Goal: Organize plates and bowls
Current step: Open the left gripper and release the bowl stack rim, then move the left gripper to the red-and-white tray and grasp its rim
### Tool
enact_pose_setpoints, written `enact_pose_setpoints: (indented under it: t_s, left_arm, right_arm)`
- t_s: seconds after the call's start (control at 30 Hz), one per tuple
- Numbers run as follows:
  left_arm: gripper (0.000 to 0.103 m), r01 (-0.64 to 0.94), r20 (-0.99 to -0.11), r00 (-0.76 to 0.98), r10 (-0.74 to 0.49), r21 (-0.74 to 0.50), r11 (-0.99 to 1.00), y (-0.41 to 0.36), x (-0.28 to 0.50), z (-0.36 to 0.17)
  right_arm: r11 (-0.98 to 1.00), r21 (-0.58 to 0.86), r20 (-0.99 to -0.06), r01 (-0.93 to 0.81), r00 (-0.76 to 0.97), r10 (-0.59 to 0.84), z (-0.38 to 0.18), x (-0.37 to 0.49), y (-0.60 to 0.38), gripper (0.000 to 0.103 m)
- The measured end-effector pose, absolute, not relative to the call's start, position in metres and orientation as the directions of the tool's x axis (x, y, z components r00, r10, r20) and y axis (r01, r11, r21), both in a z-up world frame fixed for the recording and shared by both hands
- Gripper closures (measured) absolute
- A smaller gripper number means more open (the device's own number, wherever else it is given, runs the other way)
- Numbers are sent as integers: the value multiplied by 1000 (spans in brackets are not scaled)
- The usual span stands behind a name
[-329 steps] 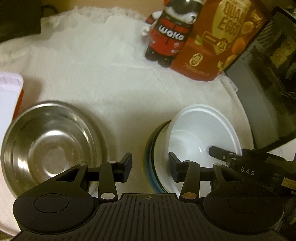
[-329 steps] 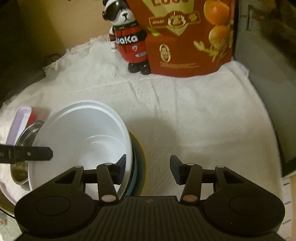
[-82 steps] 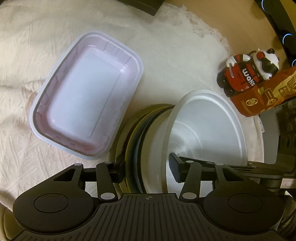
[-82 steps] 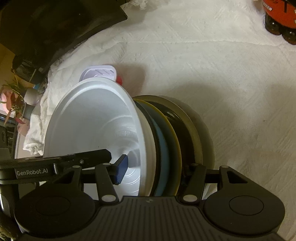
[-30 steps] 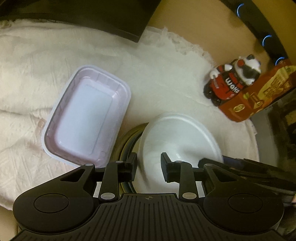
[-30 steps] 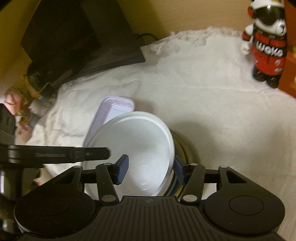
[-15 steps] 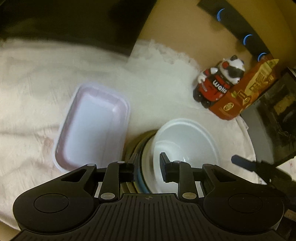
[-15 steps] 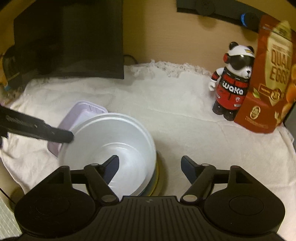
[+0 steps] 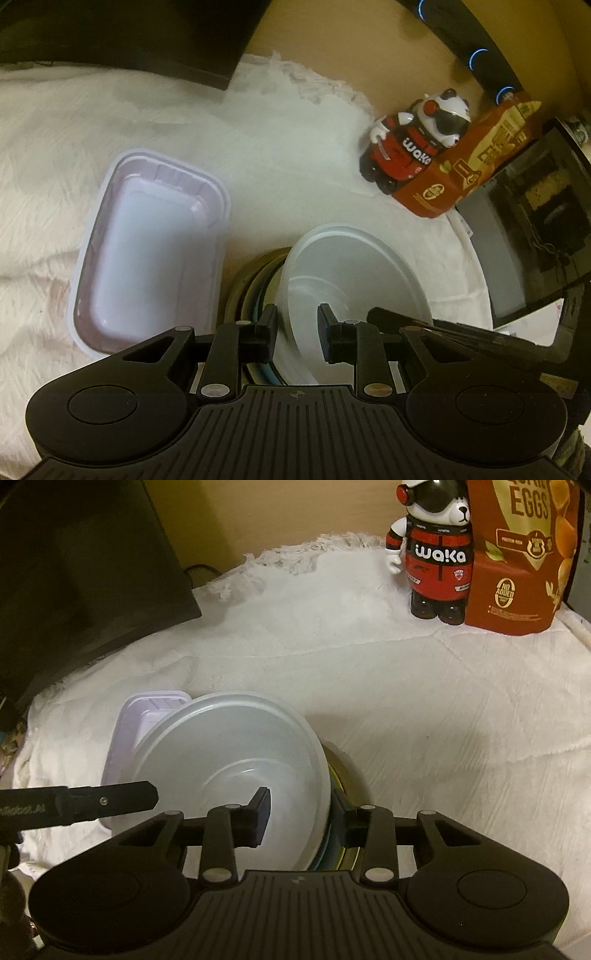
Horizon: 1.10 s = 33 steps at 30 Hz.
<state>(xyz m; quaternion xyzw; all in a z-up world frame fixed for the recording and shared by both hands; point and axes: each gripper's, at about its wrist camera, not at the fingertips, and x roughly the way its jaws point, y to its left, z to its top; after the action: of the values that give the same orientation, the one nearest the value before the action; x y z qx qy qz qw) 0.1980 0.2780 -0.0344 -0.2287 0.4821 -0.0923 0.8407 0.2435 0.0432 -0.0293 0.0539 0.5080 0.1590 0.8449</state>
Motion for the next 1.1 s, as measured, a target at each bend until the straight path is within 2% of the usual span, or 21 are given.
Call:
enact_pose_setpoints:
  t_s: [0.4,0.67,0.8,0.97,1.03,1.1]
  left_arm:
    - [77,-48,-756,524,-392,-486,873,284,191,-39]
    - [77,-52,-736,577,-355,-467,883,311,175,-16]
    - [77,-108,-703,637,-316,-487,867,354,167,-6]
    - [77,-258,-755,635,-162,-406,877,398,183,-27]
    - [77,-276,-785,606,-132,-363,890,401,191,-40]
    - [77,-267,-806,578,-129,-336,903,398,199,-52]
  right_arm:
    - [951,180,-852,-252,443,279,-20,240,51,67]
    - [940,117,-812,-321,514,277,19,238,51,66]
    - [914,140,-772,-380,536,342,50,250,65,53]
    - [864,232,-830,-448,373,416,56,295,125,48]
    - [855,251,-875,-454,273,401,43,316,155,41]
    - [870,228,-916,-437,207,343,26,335,182,41]
